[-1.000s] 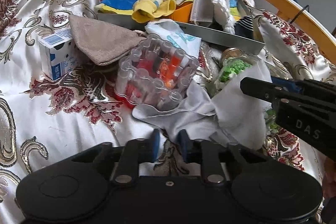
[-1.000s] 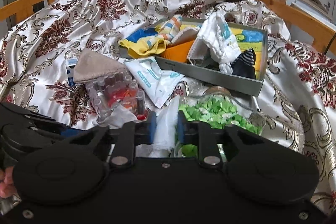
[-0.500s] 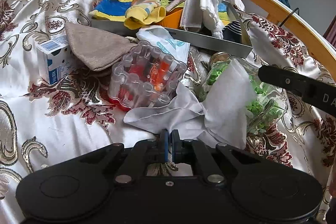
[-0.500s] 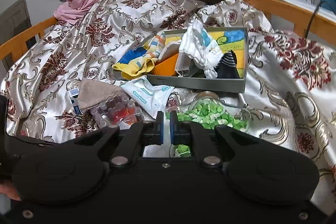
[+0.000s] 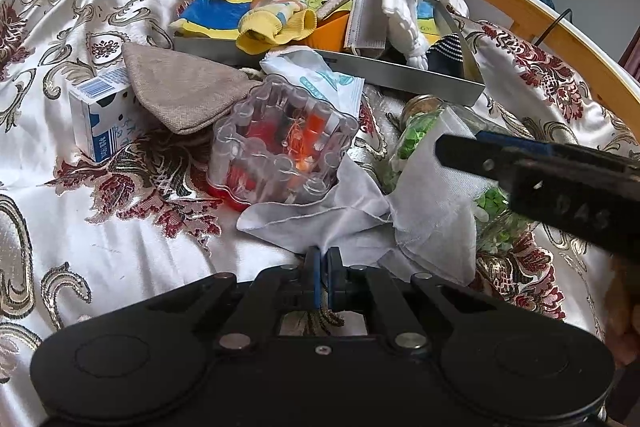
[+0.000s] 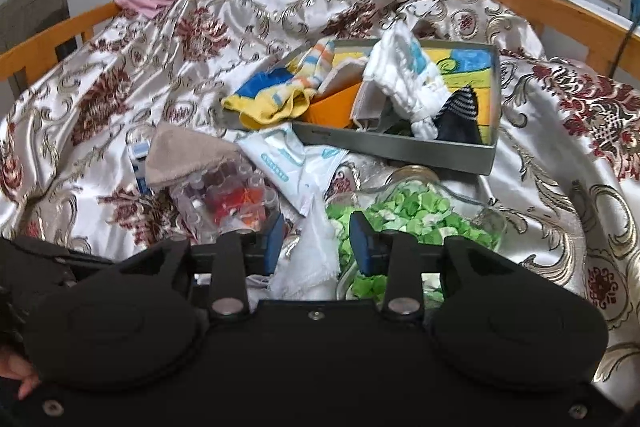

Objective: Organize soft objects

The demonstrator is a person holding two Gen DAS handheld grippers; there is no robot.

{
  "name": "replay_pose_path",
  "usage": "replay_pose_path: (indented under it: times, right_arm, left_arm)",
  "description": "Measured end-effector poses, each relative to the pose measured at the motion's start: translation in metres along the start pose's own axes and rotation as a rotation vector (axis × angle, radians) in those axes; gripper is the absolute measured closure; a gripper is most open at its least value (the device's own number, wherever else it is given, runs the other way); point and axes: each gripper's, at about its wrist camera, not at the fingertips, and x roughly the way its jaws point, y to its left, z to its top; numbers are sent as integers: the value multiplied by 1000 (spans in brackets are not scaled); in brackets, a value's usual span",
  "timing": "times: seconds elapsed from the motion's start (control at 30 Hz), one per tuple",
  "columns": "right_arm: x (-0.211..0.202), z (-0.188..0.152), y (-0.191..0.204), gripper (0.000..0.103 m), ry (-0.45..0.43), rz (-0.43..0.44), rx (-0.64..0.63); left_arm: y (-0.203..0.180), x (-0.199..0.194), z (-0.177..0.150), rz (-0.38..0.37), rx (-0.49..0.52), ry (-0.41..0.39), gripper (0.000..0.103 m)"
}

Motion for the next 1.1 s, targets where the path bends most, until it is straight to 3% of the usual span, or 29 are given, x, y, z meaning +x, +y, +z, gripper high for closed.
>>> replay_pose_path:
  times: [0.07,0.17,0.27,0.53,0.7,0.93,1.1]
  right_arm:
    - [4,-2,4,77,11,-9,-31]
    - [8,-5,10,97,24,-17,-65]
    - [5,-6,13,103,17,-19,-79]
    - [-35,-2,12,103,-91,-58,-52]
    - [-74,4,10,103,-227,-102,-43]
    - [-110,38,13,103,-378,-127,13]
    - [-122,59,8,103,-430,-140,41]
  left_arm:
    - [0,0,0,0,2,-2,101]
    - [-1,-1,0,-4,4,-9,102]
    - [-1,-5,0,-14,6,-32,102]
    - [-1,-29,4,-121,-36,-133,103]
    - [-2,-52,8,-140,-70,-203,103]
    - [-2,-87,28,-161,-124,-280,103]
    - [-10,-97,63,-184,-137,-245,103]
